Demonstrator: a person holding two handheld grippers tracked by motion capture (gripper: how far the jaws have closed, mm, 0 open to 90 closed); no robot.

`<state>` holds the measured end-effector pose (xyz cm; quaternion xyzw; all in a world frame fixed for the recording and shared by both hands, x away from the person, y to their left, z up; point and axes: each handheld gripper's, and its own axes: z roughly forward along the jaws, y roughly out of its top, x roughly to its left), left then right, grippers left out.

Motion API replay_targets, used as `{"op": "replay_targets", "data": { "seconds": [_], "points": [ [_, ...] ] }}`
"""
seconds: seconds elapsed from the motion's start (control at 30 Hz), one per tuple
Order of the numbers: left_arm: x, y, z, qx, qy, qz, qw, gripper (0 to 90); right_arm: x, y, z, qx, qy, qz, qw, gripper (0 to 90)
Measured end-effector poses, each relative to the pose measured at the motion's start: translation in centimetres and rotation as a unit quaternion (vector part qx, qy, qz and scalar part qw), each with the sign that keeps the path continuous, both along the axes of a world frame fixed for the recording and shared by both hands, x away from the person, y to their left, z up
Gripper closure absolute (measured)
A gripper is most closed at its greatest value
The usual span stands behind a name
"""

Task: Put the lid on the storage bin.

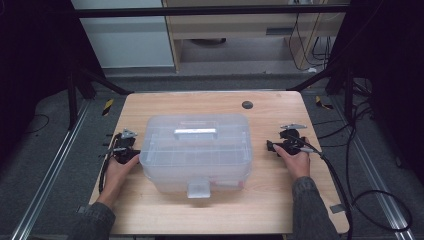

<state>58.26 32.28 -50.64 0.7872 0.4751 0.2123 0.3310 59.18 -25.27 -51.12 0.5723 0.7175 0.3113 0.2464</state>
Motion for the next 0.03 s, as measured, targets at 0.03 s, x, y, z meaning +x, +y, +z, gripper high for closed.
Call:
{"op": "replay_targets", "data": {
  "seconds": [0.03],
  "points": [
    [0.03, -0.07, 0.00, 0.003, 0.002, 0.005, 1.0000, 4.1, 0.00, 0.03, 0.00, 0.001, 0.001, -0.001, 1.0000, 2.5]
  ]
}}
